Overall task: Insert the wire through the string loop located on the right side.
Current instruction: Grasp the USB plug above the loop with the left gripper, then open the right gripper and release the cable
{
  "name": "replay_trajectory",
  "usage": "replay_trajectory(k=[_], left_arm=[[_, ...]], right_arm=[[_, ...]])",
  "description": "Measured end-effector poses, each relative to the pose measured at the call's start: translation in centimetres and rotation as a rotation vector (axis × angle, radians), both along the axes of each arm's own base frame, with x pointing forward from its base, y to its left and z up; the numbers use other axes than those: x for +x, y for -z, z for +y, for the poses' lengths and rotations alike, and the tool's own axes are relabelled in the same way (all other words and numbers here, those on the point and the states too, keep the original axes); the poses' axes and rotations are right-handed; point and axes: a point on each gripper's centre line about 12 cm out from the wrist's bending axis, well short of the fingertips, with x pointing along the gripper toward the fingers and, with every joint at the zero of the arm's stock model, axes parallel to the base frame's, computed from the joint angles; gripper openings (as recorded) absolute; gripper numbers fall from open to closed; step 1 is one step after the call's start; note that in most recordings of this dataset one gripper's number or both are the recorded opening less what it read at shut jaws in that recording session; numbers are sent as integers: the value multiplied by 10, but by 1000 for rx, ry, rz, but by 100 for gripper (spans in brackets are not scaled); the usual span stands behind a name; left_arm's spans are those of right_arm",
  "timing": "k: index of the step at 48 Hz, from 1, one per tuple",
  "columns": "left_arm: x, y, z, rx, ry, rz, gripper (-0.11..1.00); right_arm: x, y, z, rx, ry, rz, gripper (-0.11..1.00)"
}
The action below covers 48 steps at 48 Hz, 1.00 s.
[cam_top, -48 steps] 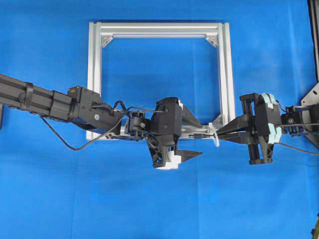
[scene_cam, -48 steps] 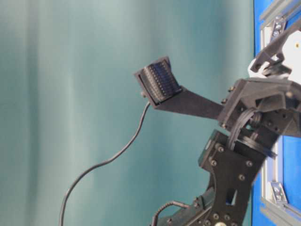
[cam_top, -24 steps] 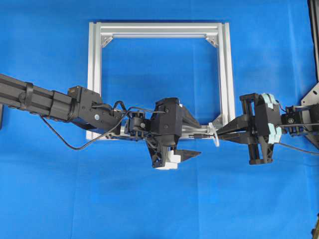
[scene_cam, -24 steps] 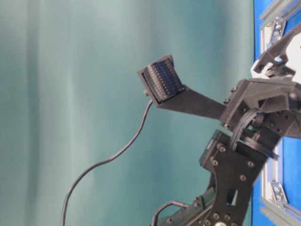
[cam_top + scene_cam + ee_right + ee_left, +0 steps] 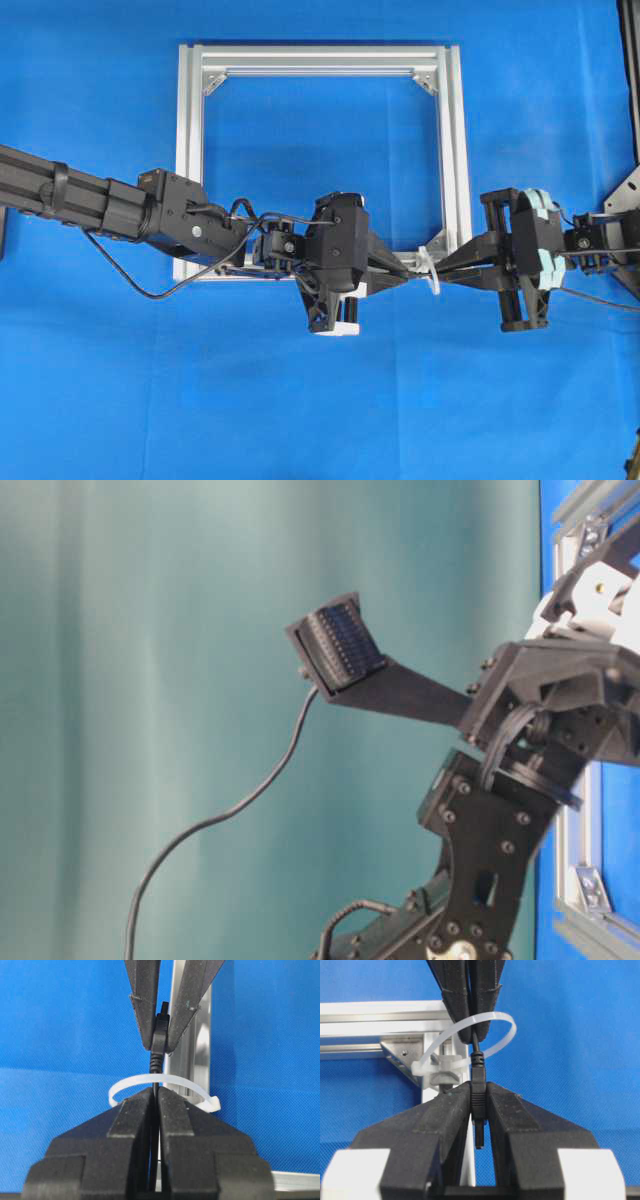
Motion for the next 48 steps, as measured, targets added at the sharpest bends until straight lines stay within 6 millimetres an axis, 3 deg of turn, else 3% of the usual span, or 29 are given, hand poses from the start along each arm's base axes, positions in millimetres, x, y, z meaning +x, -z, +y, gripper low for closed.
replay_trajectory(k=[20,25,35,38,48], left_arm=[[0,0,0,1,1,0,8],[0,-1,-1,1,3,-3,8],[0,0,-2,0,4,0,8],[0,0,-2,-5,2,-1,8],[0,0,-2,-3,2,-1,8]], right_arm=[[-1,1,0,-2,-4,10,1],[-1,1,0,-2,-3,13,18],[-2,3,-4,8,27,31,80],[-2,3,-5,9,30,39,93],[-2,5,-5,-1,24,49,94]])
